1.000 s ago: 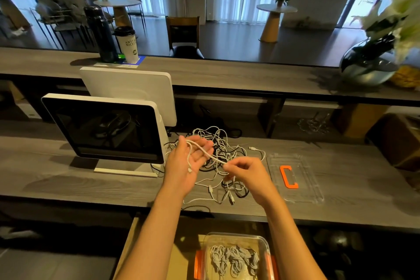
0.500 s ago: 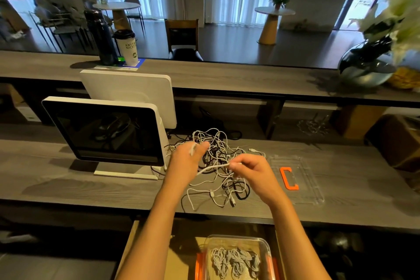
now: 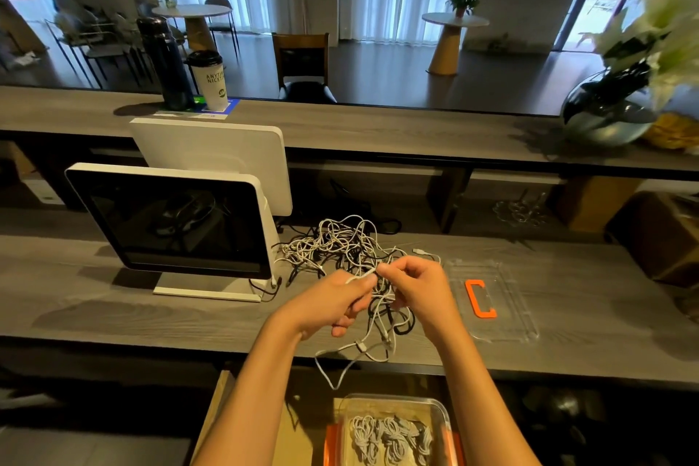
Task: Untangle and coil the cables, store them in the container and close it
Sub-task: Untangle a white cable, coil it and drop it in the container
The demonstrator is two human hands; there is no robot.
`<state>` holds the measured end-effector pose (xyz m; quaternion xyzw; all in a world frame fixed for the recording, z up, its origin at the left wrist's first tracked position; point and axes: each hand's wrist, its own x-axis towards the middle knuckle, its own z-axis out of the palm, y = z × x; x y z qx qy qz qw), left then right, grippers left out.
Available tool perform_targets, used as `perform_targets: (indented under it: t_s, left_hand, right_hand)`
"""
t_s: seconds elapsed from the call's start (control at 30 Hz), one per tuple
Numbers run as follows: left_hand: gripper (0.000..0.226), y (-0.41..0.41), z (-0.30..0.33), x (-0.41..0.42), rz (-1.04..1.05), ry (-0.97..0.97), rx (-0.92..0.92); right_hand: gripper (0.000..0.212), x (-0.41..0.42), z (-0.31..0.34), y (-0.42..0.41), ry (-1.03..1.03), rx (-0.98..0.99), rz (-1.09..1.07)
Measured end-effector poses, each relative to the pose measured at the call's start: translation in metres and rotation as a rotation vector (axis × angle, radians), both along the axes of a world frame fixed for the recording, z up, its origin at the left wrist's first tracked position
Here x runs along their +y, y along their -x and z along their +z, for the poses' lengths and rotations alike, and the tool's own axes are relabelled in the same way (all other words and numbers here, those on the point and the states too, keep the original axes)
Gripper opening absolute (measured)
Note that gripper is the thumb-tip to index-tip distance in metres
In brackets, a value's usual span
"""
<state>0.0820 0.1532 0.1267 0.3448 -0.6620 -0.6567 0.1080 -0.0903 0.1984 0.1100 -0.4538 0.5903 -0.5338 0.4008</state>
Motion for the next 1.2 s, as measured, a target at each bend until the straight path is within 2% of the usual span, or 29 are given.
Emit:
perform_targets:
  t_s: [0.1, 0.17, 0.23, 0.3, 0.4, 0.47, 0.53, 0.6, 0.67, 0.73, 0.8, 0.87, 0.97, 1.0, 1.1, 1.2]
  left_hand:
    - [0.052, 0.000, 0.002, -0.001, 0.200, 0.108, 0.031]
    - [0.049, 0.005, 0.003, -0.003, 0.461, 0.192, 0.063]
    - [0.041, 0.009, 0.002, -0.009, 0.731, 0.188, 0.176]
    - [0.039, 0.011, 0.002, -0.013, 0.901, 0.021, 0.408]
    - [0.047, 0.003, 0.007, -0.016, 0.960, -0.336, 0.837]
    - [0.047, -0.003, 0.011, -0.020, 1.032, -0.425, 0.988]
    - [0.043, -0.010, 0.010, -0.024, 1.161, -0.312, 0.931]
    - [0.039, -0.014, 0.003, -0.026, 1.242, -0.019, 0.697]
    - [0.035, -0.016, -0.002, -0.024, 1.180, 0.287, 0.413]
    - [0.036, -0.013, -0.006, -0.024, 1.014, 0.495, 0.137]
    - [0.049, -0.007, -0.008, -0.024, 0.841, 0.560, -0.080]
    - [0.065, -0.001, -0.008, -0.022, 0.665, 0.594, -0.200]
    - [0.092, 0.006, -0.001, -0.011, 0.328, 0.560, -0.237]
    - [0.091, 0.007, 0.001, -0.006, 0.219, 0.515, -0.214]
    - [0.062, 0.011, 0.001, 0.000, 0.023, 0.364, -0.162]
    - [0.030, 0.012, -0.002, -0.002, -0.033, 0.258, -0.133]
  right_hand:
    - [0.028, -0.001, -0.001, -0.001, -0.066, -0.026, -0.006]
    - [0.029, 0.000, -0.001, 0.003, -0.104, -0.016, 0.023]
    - [0.029, 0.001, -0.001, 0.005, -0.131, -0.010, 0.077]
    - [0.030, 0.003, 0.000, 0.006, -0.119, -0.013, 0.129]
    - [0.024, 0.004, 0.002, 0.006, -0.076, 0.016, 0.187]
    - [0.018, 0.004, 0.000, 0.009, -0.065, 0.052, 0.239]
    - [0.012, 0.005, -0.004, 0.013, -0.058, 0.055, 0.253]
    - [0.010, 0.007, -0.005, 0.016, -0.037, 0.048, 0.265]
    - [0.010, 0.008, -0.003, 0.014, -0.009, 0.070, 0.290]
    - [0.012, 0.007, 0.002, 0.011, 0.036, 0.096, 0.294]
    - [0.017, 0.004, 0.007, 0.007, 0.090, 0.099, 0.250]
    - [0.020, 0.002, 0.011, 0.004, 0.132, 0.094, 0.183]
    - [0.019, -0.002, 0.010, 0.003, 0.158, 0.096, 0.120]
    - [0.020, -0.003, 0.008, 0.004, 0.158, 0.103, 0.101]
    - [0.020, -0.005, 0.003, 0.004, 0.136, 0.096, 0.063]
    - [0.017, -0.003, 0.004, 0.000, 0.111, 0.075, 0.027]
